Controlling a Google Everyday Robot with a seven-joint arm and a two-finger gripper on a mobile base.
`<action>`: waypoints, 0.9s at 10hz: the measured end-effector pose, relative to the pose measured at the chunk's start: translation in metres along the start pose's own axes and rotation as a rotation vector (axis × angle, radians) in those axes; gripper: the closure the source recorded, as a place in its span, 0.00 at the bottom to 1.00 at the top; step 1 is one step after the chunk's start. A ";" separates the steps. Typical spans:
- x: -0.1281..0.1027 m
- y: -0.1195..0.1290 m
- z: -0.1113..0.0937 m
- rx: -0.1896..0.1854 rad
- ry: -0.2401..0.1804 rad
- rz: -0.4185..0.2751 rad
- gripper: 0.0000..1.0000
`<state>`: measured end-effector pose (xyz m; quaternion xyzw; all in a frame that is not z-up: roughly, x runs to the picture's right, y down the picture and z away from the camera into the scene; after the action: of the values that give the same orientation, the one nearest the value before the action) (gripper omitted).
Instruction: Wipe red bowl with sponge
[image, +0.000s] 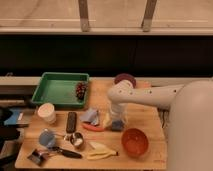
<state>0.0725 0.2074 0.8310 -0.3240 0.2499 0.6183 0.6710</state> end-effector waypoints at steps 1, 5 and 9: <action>0.000 -0.003 0.002 0.004 0.001 0.011 0.27; 0.002 -0.002 0.002 0.035 -0.032 0.006 0.67; 0.005 -0.008 -0.015 0.023 -0.062 0.006 1.00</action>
<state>0.0822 0.1988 0.8185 -0.2959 0.2370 0.6273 0.6802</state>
